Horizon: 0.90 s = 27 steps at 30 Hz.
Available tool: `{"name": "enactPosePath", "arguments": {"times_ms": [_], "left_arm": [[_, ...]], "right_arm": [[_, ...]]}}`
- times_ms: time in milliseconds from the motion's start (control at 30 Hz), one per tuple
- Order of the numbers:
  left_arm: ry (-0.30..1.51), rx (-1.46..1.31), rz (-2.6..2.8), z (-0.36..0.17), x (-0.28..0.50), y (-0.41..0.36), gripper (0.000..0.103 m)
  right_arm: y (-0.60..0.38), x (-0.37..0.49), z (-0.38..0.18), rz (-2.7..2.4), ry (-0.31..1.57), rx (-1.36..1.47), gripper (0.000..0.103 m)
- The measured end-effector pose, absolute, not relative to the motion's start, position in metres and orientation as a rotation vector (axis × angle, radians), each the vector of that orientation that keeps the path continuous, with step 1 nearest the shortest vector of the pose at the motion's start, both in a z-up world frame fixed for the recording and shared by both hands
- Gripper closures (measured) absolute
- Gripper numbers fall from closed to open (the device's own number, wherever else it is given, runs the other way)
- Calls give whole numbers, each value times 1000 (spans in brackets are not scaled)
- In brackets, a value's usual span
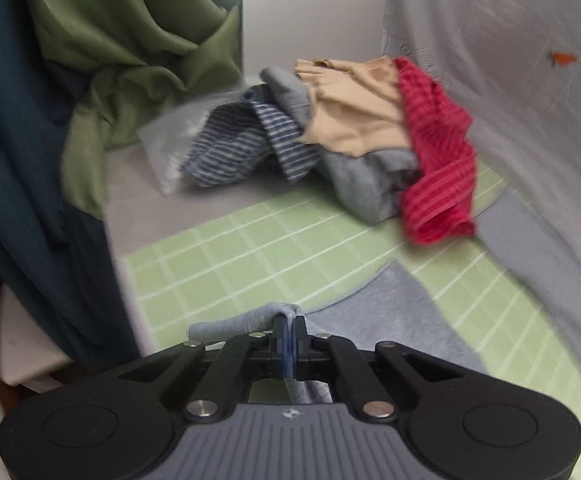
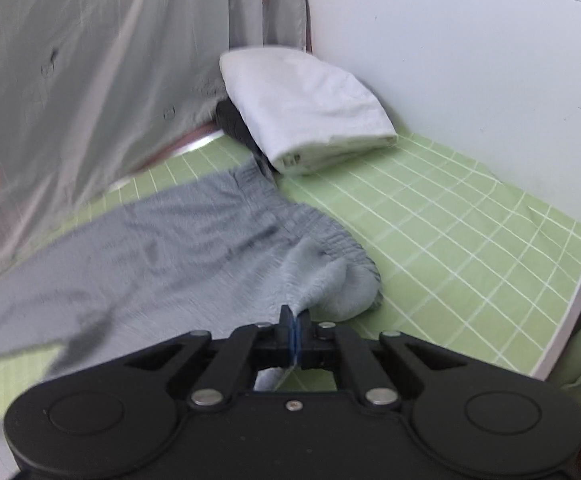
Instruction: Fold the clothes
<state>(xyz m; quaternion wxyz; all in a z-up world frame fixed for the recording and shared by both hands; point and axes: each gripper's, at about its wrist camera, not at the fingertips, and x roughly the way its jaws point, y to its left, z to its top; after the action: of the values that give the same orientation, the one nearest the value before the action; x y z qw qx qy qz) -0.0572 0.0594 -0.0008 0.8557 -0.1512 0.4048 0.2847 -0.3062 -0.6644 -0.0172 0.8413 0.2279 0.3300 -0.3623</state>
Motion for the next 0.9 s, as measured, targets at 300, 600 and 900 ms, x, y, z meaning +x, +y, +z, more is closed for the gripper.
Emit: {"name": "enactPosePath", "arguments": {"times_ms": [300,600,900], "left_arm": [[777,-369,649,16,-25,40,101],[631,-307,462,56,164,-57,101],[695,-193,298,10,283,-144,31]], "right_arm": [[-688,-283,-10,-744,597,612,102],[-749,-160,-12,-688,523,620,102],[-808,-15,-40,-737,583,647,42]]}}
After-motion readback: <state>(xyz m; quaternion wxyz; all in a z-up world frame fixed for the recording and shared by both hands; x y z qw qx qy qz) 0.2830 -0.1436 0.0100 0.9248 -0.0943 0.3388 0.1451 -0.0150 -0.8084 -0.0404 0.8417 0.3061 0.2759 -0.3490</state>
